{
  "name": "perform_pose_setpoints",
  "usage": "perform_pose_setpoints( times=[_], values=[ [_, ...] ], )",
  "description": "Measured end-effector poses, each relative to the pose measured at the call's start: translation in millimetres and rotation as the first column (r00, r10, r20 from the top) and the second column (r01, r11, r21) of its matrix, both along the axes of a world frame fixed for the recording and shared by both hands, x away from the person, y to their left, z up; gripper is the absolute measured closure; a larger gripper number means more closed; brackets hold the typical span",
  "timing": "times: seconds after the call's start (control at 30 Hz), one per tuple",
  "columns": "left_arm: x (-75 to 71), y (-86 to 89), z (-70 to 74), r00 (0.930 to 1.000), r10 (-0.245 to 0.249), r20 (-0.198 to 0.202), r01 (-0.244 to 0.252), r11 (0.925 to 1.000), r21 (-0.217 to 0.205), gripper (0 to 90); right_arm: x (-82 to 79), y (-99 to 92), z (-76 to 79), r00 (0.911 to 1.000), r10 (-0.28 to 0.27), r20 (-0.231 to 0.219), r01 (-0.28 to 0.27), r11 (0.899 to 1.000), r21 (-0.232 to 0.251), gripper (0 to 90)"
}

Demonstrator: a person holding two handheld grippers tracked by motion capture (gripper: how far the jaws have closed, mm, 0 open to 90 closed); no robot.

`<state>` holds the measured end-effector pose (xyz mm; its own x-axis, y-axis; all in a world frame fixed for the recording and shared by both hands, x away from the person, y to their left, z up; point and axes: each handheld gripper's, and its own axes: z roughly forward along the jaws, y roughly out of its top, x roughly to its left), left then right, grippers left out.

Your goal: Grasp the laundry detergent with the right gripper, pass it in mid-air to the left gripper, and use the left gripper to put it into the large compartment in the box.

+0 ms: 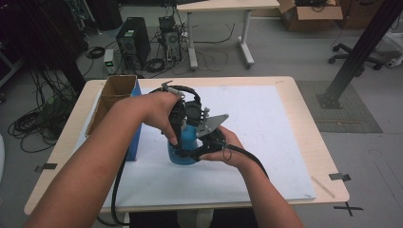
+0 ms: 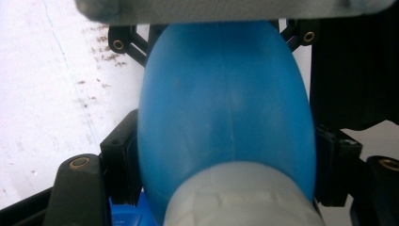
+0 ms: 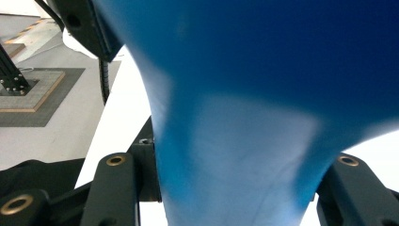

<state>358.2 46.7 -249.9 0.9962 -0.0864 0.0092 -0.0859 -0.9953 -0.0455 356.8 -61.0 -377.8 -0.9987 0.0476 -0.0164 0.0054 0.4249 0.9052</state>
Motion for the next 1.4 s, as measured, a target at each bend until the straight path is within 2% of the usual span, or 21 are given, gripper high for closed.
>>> perform_pose_setpoints(
  times=[0.13,0.2,0.23,0.27,0.3,0.33,0.53,0.67,0.8,0.9,0.93,0.97,1.0,1.1,1.17,1.4],
  values=[
    [-0.9,-0.8,0.2,1.0,-0.001,-0.001,0.001,1.0,0.003,29.8,0.9,0.2,0.3,0.9998,0.007,0.019,-0.007,1.0,-0.006,44.8],
    [-1.6,-0.9,1.1,1.0,-0.001,0.006,0.001,1.0,0.005,30.8,-0.4,0.5,0.7,1.0,0.003,0.007,-0.003,1.0,-0.001,44.8],
    [-1.9,-0.9,1.3,1.0,0.001,0.009,-0.001,1.0,0.006,35.5,0.6,0.4,0.6,0.9996,0.009,0.025,-0.009,1.0,-0.008,44.8],
    [-1.6,-0.9,1.8,0.9999,0.0,0.011,0.0,1.0,0.008,36.7,-0.6,0.8,0.7,0.9999,0.007,0.01,-0.007,1.0,-0.003,44.9],
    [-1.8,-1.0,2.0,0.9999,-0.001,0.01,0.001,0.9999,0.011,36.8,-1.0,1.1,1.0,1.0,0.005,0.006,-0.005,1.0,-0.002,44.8],
    [-2.2,-1.0,2.4,0.9999,0.0,0.01,-0.001,1.0,0.01,36.9,0.1,0.8,1.0,0.9996,0.011,0.027,-0.01,1.0,-0.008,44.9],
    [-3.0,-0.4,4.3,0.9997,-0.001,0.024,0.001,0.9999,0.014,37.5,-0.6,1.3,2.6,0.9998,0.005,0.02,-0.005,1.0,0.0,44.9],
    [-3.8,-1.5,4.3,0.9993,0.006,0.037,-0.007,0.9993,0.036,37.9,0.0,1.6,3.1,0.9996,0.01,0.026,-0.01,1.0,0.0,44.9],
    [-5.0,-2.4,4.5,0.9986,0.011,0.052,-0.013,0.9991,0.04,38.1,-1.3,2.2,2.8,1.0,0.001,0.004,-0.001,1.0,0.01,44.8],
    [-6.9,-5.5,6.7,0.9978,0.025,0.061,-0.03,0.9967,0.075,38.3,-0.4,1.7,3.6,0.9998,0.004,0.02,-0.004,1.0,0.013,44.8],
    [-7.6,-6.7,7.6,0.9977,0.028,0.062,-0.034,0.9955,0.088,38.3,-1.7,2.3,4.3,1.0,0.006,0.006,-0.006,1.0,0.023,44.8],
    [-8.0,-6.9,7.8,0.9975,0.028,0.065,-0.034,0.9955,0.088,38.4,-2.8,2.9,5.0,0.9999,0.01,-0.003,-0.01,1.0,0.029,44.8],
    [-8.6,-7.1,8.3,0.9973,0.032,0.067,-0.038,0.9952,0.09,38.4,-1.9,2.7,5.3,0.9999,0.008,0.013,-0.009,1.0,0.025,44.8],
    [-9.2,-6.9,10.4,0.997,0.024,0.073,-0.03,0.9963,0.081,38.4,-2.2,2.4,6.5,0.9999,0.006,0.013,-0.006,0.999,0.033,44.7],
    [-9.3,-5.9,11.8,0.9972,0.023,0.071,-0.028,0.9972,0.069,38.5,-1.5,1.7,7.1,0.9995,0.004,0.03,-0.005,0.999,0.033,44.7],
    [-8.9,-4.4,13.7,0.9975,0.021,0.067,-0.025,0.998,0.058,38.6,-2.5,0.8,7.9,0.9996,0.009,0.027,-0.01,0.999,0.04,44.1]
  ],
)
